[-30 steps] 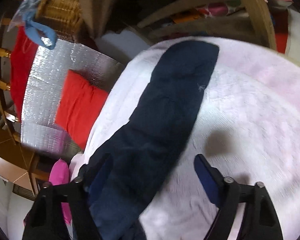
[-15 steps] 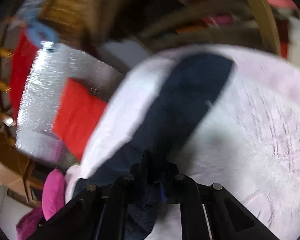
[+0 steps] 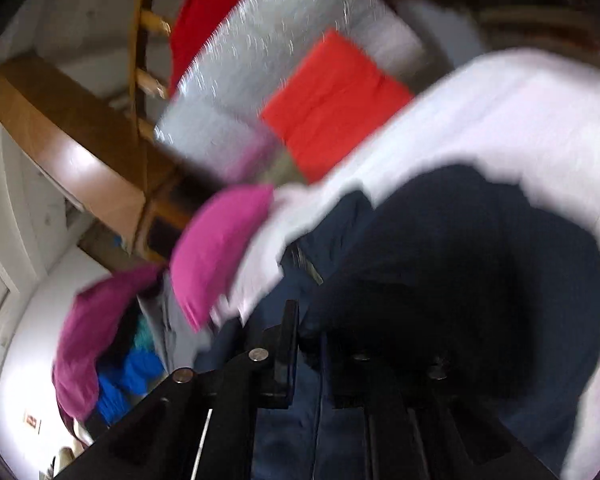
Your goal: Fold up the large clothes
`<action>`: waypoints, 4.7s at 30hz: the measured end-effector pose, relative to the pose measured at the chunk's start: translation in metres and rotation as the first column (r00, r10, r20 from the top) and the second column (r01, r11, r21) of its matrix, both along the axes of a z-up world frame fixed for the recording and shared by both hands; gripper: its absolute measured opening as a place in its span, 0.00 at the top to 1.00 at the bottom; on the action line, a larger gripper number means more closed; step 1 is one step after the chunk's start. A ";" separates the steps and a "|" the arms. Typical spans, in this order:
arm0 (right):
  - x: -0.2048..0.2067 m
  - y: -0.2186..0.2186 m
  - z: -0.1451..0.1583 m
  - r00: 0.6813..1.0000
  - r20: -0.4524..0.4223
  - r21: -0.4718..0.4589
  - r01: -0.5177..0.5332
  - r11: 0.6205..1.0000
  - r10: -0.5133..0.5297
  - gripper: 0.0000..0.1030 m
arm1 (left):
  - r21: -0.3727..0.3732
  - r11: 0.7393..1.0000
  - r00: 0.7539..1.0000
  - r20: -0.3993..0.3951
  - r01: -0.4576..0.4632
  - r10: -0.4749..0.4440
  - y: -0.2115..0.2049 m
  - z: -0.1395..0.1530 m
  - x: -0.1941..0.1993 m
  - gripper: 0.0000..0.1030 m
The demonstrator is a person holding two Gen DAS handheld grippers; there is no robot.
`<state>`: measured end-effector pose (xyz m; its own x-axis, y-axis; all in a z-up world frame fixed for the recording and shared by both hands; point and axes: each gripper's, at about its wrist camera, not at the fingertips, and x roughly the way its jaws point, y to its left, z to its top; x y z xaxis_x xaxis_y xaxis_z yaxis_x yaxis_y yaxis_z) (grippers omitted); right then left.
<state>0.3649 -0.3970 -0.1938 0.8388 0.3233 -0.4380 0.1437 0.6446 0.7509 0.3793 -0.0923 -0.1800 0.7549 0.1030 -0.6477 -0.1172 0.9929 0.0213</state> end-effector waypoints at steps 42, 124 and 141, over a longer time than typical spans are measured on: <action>0.046 0.143 -0.008 0.923 -0.116 -0.312 -0.383 0.869 0.366 0.75 | 0.001 0.994 0.993 -0.031 -0.112 0.112 0.070 -0.002 0.001 0.00; 0.045 0.083 -0.045 0.934 -0.324 -0.342 -0.266 0.901 0.152 0.67 | -0.023 0.987 0.945 -0.284 0.161 -0.161 -0.022 -0.056 0.061 0.00; 0.051 0.088 -0.051 0.931 -0.349 -0.363 -0.239 0.901 0.107 0.66 | -0.120 0.993 0.969 -0.243 0.015 -0.044 0.031 -0.040 0.069 0.00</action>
<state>0.4163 -0.3087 -0.2447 0.5825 0.1959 -0.7888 0.1867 0.9123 0.3644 0.4479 -0.0616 -0.2202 0.5730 -0.0039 -0.8196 -0.0936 0.9931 -0.0702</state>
